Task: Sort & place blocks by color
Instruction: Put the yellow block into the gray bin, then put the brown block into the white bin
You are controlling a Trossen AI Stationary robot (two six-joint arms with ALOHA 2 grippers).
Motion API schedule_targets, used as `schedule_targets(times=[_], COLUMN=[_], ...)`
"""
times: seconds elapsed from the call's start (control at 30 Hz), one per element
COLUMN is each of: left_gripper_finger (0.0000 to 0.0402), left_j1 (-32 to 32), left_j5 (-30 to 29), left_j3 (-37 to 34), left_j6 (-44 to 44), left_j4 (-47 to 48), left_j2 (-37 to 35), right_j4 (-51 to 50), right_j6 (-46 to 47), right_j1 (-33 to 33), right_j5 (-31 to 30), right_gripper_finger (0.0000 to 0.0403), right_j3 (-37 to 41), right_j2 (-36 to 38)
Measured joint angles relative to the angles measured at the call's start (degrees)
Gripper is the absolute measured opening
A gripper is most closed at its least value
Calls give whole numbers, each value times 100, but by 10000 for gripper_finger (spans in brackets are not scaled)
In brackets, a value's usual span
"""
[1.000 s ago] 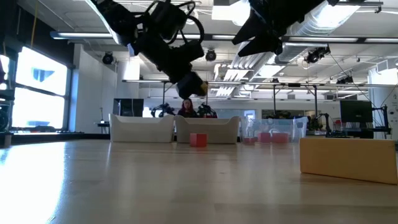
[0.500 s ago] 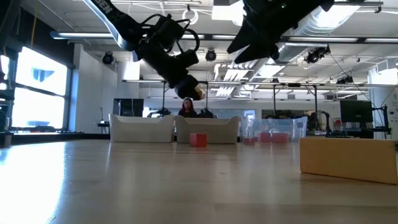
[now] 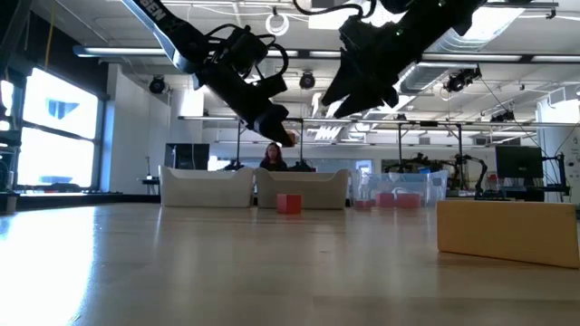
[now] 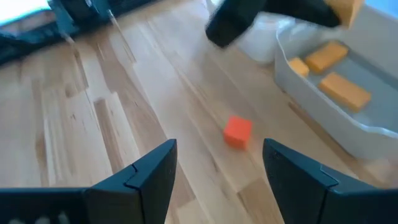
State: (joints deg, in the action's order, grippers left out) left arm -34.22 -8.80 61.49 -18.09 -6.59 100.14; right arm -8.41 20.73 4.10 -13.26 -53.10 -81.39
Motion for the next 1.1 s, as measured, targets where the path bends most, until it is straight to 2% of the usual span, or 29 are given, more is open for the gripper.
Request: schedule_targets(times=[0.3,0.53,0.7,0.8,0.87,1.1], left_gripper_finger=[147,179,200,201,201,200], left_j1=[-2,4,33,73,123,431], left_j5=[-43,-91,-667,-1031,-1071,-592], left_j3=[0,0,0,-2,0,0], left_j6=[13,54,56,34,11,161], left_j4=[83,81,157,529,833,2126], left_j2=[0,0,-1,-99,-199,-789], right_j4=[-95,-108,-148,-159,-163,-163], right_j6=[241,332,333,291,234,206], right_j1=[0,-32,-169,-260,-304,-323], right_j5=[107,308,314,324,312,214], right_gripper_finger=[225,225,225,225,225,225], right_j3=[2,2,2,2,2,2], right_j2=[-120,-120,-120,-120,-120,-120])
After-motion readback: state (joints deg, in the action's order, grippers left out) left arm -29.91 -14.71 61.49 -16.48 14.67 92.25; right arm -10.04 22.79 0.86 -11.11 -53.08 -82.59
